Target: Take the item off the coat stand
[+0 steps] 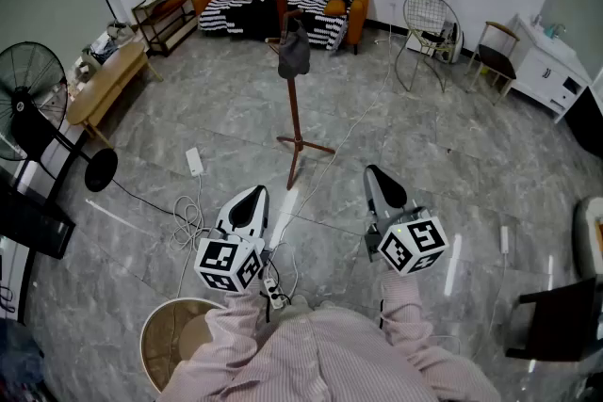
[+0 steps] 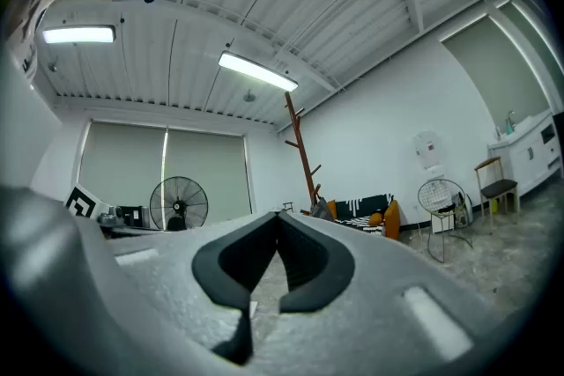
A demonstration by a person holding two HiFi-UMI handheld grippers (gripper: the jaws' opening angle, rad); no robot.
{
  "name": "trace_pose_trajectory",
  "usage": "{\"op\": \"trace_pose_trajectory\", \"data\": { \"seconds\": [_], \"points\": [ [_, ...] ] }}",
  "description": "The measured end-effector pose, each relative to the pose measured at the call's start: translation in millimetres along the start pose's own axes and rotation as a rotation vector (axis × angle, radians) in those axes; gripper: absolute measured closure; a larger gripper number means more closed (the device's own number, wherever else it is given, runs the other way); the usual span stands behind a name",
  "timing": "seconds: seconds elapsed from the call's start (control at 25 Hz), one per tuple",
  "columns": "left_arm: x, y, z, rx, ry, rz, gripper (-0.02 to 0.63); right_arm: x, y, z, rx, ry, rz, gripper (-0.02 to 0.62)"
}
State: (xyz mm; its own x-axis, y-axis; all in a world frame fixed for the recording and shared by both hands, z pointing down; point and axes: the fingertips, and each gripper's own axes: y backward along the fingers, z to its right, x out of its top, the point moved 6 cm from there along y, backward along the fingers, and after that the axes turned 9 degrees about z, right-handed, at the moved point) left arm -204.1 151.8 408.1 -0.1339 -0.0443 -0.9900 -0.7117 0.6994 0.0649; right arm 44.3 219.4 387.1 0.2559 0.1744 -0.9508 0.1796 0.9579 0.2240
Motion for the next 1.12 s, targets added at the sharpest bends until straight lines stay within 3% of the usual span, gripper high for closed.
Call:
{"op": "trace_pose_trajectory", "data": {
  "seconds": [0.76,1.12],
  "points": [
    [-2.0,14.5,25.1,0.053,0.011,0.006,0.604,-0.1,27.7,11.1,0.032,-0.010,-0.001,0.591],
    [-7.3,8.8,18.4,0.091,0.041,0.003,0.604,-3.5,8.2,19.4,0.036,-0.013,-0.008,0.571]
  ]
}}
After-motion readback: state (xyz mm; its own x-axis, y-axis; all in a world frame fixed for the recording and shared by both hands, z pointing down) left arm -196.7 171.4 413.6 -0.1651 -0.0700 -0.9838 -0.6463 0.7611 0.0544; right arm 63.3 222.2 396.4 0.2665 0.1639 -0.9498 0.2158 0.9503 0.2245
